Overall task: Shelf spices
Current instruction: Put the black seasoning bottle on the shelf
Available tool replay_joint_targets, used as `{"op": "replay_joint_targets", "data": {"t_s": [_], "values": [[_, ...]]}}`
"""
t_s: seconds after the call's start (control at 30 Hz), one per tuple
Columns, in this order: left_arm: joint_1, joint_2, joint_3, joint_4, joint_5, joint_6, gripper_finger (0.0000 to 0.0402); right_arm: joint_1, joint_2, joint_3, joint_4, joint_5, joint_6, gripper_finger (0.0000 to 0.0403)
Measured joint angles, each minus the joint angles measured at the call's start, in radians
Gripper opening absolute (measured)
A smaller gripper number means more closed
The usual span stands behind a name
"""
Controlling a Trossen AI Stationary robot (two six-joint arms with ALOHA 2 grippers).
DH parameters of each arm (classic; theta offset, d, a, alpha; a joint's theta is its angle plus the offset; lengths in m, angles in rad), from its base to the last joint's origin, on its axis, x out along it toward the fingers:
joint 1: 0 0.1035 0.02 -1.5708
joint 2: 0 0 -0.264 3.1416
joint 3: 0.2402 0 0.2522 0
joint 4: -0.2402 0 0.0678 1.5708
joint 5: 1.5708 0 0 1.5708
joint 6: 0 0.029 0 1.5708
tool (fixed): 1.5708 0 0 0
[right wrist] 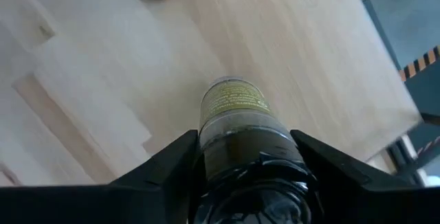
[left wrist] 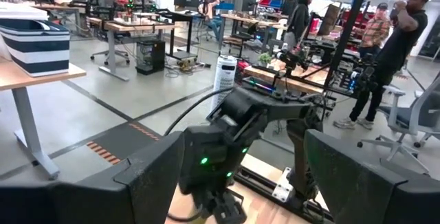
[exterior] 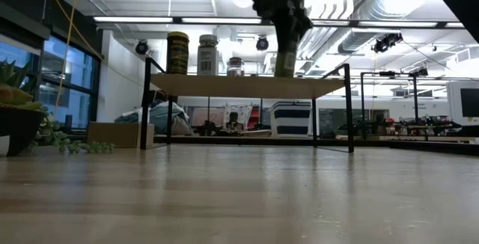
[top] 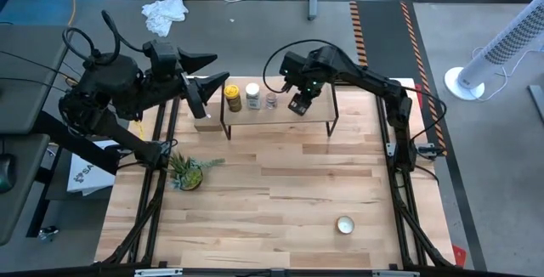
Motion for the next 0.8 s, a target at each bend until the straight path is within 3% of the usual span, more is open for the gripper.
{"op": "replay_joint_targets", "data": {"t_s": [0.17,0.6,0.8], "values": [[0.0,0.0,0.0,0.0,0.0,0.0,0.0296,0.002,-0.001,0.004,0.004,0.026,-0.009,0.0242],[0.001,0.0,0.0,-0.001,0.0,0.01,0.0296,0.002,-0.025,0.01,0.158,0.035,-0.056,0.0251],[0.001,0.0,0.0,-0.001,-0.001,0.011,0.0296,-0.004,-0.092,0.01,0.203,0.151,-0.075,0.0251]]}}
